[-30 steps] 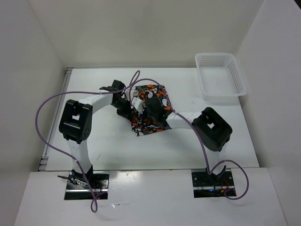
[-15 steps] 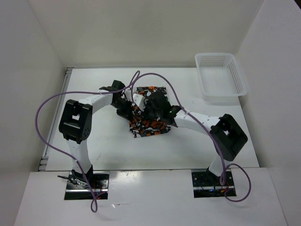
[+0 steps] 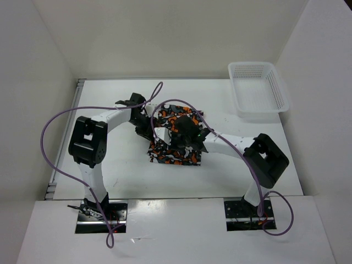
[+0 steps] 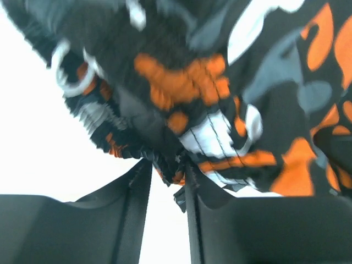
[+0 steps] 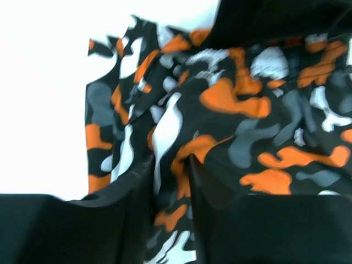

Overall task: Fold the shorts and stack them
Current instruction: Fold the shorts

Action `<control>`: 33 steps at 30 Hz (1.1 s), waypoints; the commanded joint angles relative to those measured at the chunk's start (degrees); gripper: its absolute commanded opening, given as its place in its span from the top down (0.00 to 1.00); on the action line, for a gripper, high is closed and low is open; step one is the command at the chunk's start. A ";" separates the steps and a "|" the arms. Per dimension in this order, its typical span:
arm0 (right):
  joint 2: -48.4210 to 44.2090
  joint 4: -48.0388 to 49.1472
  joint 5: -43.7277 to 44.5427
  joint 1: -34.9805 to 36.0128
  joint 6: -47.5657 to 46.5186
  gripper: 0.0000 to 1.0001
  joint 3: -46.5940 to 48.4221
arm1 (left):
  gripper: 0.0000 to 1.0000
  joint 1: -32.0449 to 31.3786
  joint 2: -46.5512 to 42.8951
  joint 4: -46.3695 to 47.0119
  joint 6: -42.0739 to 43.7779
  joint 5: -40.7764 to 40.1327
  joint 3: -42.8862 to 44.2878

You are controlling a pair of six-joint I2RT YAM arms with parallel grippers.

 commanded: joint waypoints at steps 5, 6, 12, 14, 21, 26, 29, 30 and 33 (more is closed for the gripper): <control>-0.25 -4.00 -3.64 1.11 -4.02 0.45 1.08 | 0.55 2.10 -5.27 -4.29 0.25 -1.11 3.71; -0.25 -4.78 -3.64 1.11 -4.02 0.45 1.61 | 0.54 2.71 -5.27 -5.01 0.25 -1.11 3.72; -7.53 -5.58 -4.26 1.11 1.16 0.52 5.31 | 0.52 5.17 -9.13 -9.85 0.25 -2.69 5.92; -10.52 -4.01 -4.26 1.11 4.06 0.60 4.61 | 0.52 5.18 -10.89 -11.16 0.25 -2.69 7.58; -14.67 -3.21 0.66 -2.48 14.76 0.97 -2.51 | 0.52 -0.88 -7.04 -10.47 0.25 5.48 12.51; -10.10 -2.34 4.62 -6.35 19.00 1.00 -6.02 | 0.54 -3.96 -2.72 -6.87 0.25 7.76 11.19; -8.25 -0.13 6.55 -6.89 20.49 1.00 -9.10 | 0.54 -5.36 -1.93 -6.33 0.25 7.78 8.04; -7.46 0.39 7.08 -6.89 21.20 1.00 -9.11 | 0.54 -5.89 -1.40 -5.72 0.25 6.72 7.07; -5.87 -0.13 7.08 -6.89 21.21 1.00 -10.16 | 0.54 -7.30 -0.61 -4.93 0.25 0.67 4.25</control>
